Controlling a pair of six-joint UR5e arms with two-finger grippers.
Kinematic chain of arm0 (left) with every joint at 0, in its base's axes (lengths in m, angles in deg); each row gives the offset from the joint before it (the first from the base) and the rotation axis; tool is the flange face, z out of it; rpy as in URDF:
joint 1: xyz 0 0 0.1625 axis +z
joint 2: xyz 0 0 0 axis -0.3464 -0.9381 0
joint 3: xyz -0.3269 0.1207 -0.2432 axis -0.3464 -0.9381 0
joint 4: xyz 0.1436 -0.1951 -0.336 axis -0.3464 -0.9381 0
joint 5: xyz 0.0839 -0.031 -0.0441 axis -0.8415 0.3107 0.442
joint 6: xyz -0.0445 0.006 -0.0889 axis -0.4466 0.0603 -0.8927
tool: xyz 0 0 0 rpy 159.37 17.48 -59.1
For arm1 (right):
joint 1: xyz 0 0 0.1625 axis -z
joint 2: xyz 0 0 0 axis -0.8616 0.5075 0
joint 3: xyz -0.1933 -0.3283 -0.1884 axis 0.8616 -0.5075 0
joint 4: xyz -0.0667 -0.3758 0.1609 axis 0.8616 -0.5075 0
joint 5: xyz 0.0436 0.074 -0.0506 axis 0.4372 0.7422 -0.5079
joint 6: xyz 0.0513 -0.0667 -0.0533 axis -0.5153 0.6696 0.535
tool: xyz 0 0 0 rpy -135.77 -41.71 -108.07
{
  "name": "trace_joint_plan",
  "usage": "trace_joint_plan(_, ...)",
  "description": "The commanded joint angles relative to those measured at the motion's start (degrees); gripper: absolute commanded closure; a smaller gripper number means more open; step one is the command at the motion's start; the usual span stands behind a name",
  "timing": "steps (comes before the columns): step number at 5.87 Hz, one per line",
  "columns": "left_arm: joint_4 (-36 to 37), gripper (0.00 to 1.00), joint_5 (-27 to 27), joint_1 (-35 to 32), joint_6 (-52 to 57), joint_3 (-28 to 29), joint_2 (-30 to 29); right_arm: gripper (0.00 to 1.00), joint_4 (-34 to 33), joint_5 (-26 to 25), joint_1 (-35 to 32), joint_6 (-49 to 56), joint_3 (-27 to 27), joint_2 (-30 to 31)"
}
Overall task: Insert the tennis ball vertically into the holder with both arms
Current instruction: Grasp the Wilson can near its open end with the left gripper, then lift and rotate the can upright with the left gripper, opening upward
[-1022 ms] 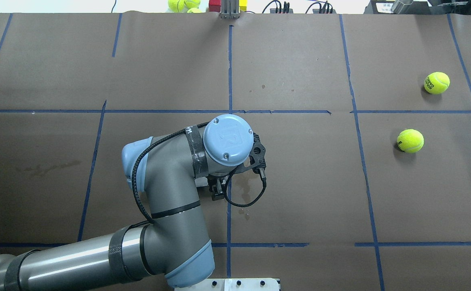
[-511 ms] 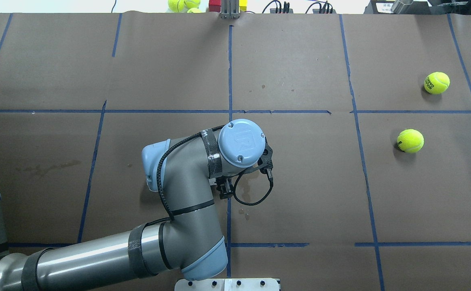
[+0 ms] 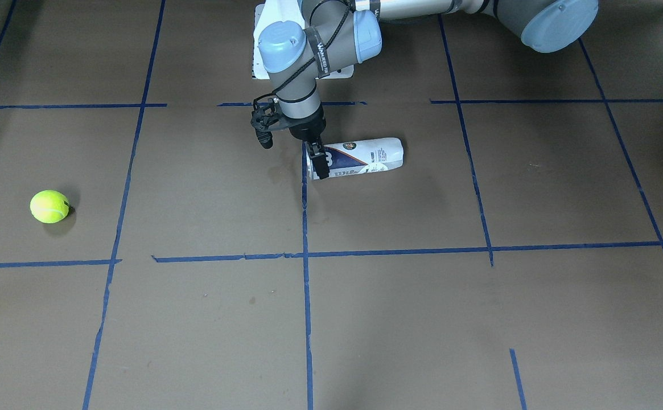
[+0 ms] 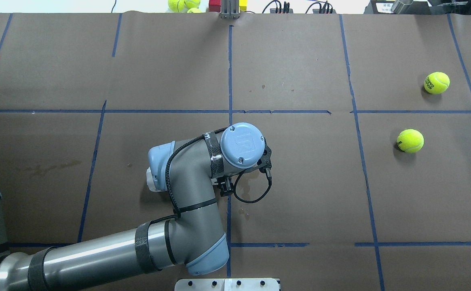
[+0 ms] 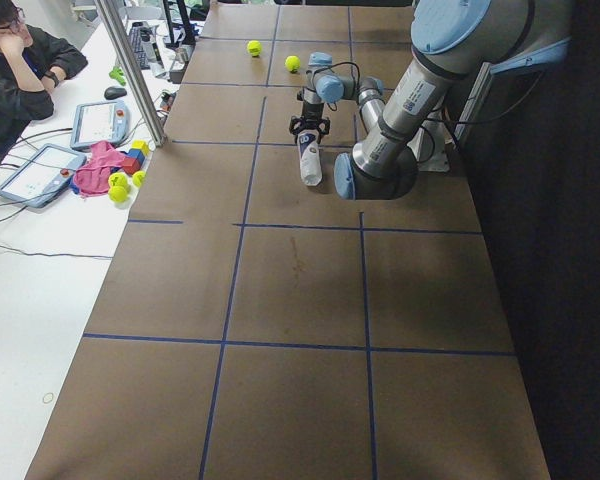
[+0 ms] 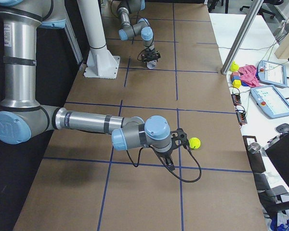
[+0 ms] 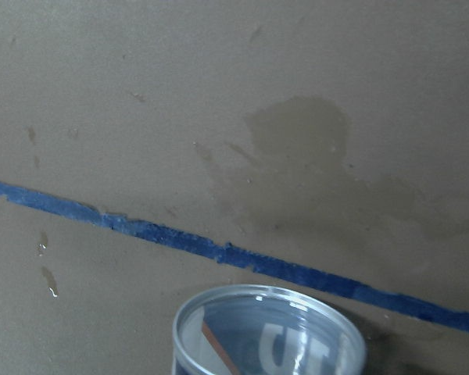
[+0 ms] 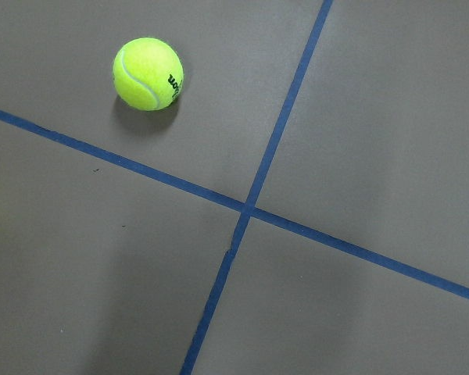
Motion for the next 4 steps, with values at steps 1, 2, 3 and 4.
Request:
trace_joint_plan(1, -3.25, 0.00, -0.07, 0.01, -0.17, 2.52, 0.27, 0.00, 0.00, 0.00, 0.00, 0.06, -0.20, 0.00)
trace_joint_plan(2, -3.61, 0.02, -0.07, 0.10, -0.17, 2.62, 0.80, 0.00, 0.00, 0.00, 0.00, -0.02, -0.29, 0.00)
trace_joint_plan(3, -3.79, 0.10, -0.07, 0.10, -0.26, 2.53, 0.72, 0.00, 0.00, 0.00, 0.00, -0.02, -0.29, 0.00)
trace_joint_plan(4, -3.62, 0.24, -0.07, 0.01, -0.17, 2.18, 0.63, 0.00, 0.00, 0.00, 0.00, -0.02, -0.29, 0.00)
